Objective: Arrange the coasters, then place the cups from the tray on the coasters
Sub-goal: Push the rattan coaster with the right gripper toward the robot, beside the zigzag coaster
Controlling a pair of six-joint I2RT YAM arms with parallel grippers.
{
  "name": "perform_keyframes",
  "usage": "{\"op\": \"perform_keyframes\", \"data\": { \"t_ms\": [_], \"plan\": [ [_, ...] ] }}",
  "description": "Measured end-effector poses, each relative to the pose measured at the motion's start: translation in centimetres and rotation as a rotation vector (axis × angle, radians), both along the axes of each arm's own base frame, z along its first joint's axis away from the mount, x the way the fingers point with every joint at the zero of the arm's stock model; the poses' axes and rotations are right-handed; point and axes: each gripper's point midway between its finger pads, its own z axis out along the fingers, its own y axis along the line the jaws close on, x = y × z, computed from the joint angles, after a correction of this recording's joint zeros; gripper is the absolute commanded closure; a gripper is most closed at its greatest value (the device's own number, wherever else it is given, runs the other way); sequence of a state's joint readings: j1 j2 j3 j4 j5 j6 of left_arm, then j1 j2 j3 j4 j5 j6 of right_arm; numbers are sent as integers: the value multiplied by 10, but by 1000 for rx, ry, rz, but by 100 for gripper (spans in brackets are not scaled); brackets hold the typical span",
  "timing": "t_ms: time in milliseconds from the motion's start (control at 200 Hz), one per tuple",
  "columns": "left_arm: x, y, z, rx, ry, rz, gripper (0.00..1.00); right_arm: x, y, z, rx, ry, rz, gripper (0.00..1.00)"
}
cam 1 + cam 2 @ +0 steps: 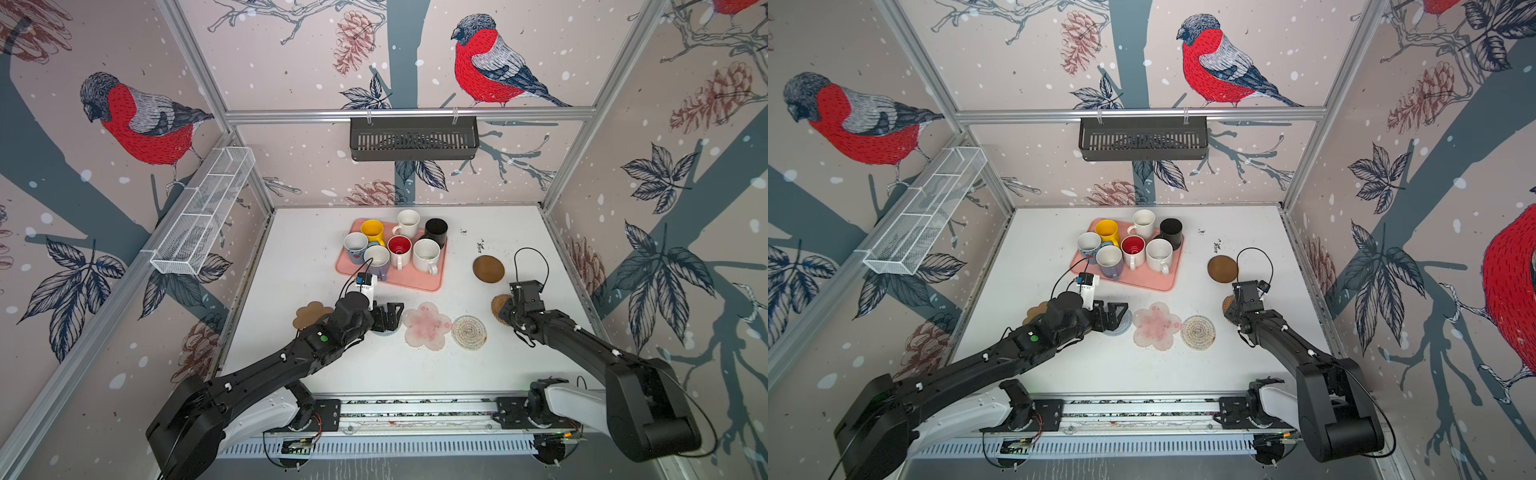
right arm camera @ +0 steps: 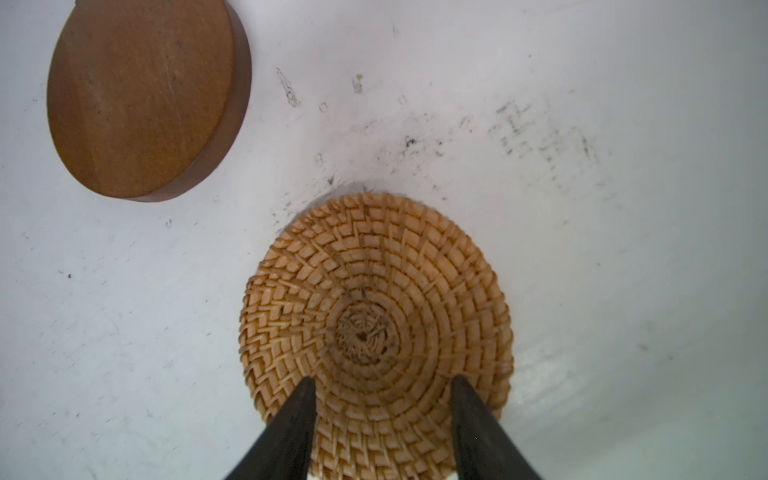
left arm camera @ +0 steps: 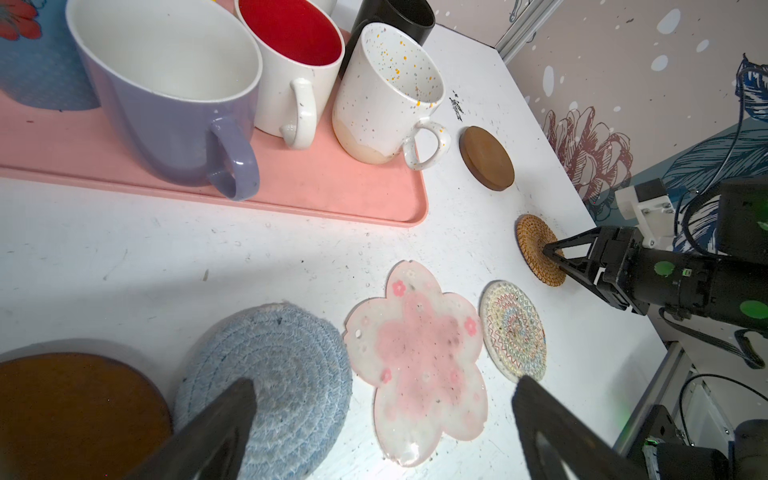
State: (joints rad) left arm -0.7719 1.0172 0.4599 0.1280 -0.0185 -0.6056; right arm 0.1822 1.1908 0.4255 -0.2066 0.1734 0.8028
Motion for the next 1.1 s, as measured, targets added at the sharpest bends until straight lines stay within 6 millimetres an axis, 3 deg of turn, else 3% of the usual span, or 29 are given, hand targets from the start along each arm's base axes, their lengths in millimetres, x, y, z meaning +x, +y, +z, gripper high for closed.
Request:
{"op": "perform_keyframes", "data": {
  "t_ms": [460, 730, 860, 1101],
  "plan": [
    [-4, 3, -3, -1, -1, -2, 3, -12, 14, 0, 17, 0, -5, 46],
    [-4, 3, -2, -9, -9, -2, 3, -31, 24, 4, 52, 52, -11, 46],
    [-4, 3, 1, -16, -16, -2, 3, -50, 29, 9, 65, 125, 1, 46],
    [-2, 2, -1, -9, -10, -2, 3, -43, 30, 25, 56, 124, 3, 46]
  ]
}}
